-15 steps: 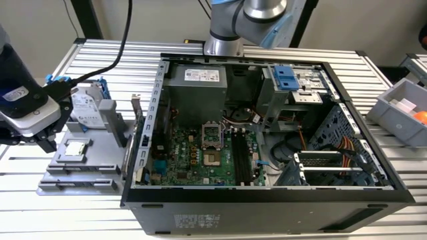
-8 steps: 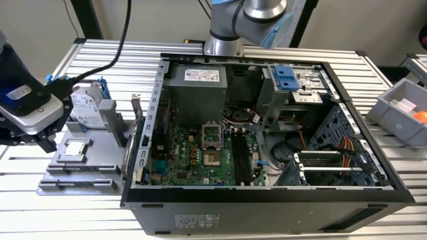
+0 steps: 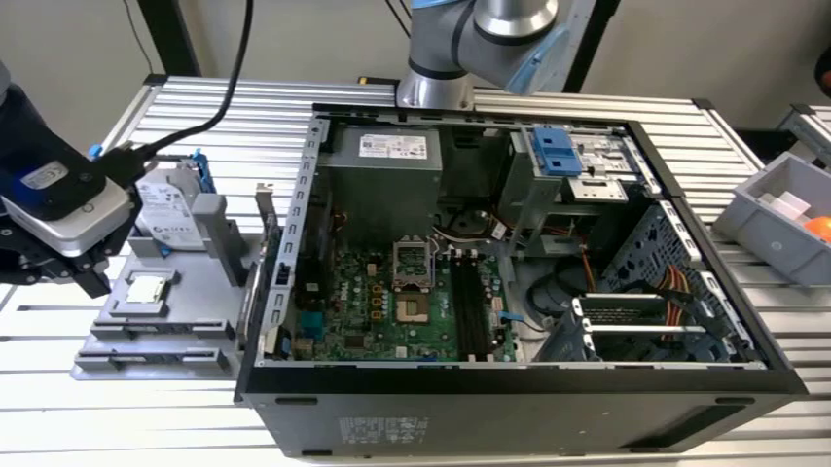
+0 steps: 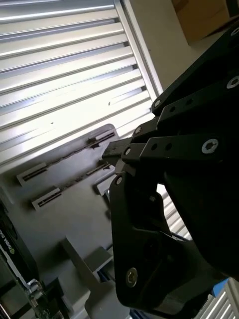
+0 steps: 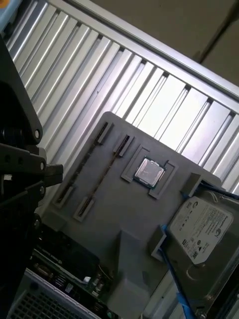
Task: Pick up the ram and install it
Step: 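Pick up the ram and move it above insertion slot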
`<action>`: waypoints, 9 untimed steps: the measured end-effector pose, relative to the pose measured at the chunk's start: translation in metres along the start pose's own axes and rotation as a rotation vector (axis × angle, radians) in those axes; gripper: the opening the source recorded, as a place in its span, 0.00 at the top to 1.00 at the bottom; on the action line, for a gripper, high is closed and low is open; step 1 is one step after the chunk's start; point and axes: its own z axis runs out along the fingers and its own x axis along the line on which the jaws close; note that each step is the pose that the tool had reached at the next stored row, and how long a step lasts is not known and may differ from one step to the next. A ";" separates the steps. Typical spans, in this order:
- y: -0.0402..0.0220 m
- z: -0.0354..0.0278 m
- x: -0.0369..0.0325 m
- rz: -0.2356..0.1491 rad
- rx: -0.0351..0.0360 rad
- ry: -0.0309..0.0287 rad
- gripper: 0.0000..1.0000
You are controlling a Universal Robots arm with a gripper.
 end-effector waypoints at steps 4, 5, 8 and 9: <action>0.0000 -0.0001 0.0000 -0.031 0.0000 0.0004 1.00; 0.0000 -0.0001 0.0000 -0.039 -0.0001 0.0005 1.00; 0.0000 0.0000 0.0000 -0.064 -0.0002 0.0006 1.00; 0.0000 0.0000 -0.0001 -0.073 -0.0002 0.0007 1.00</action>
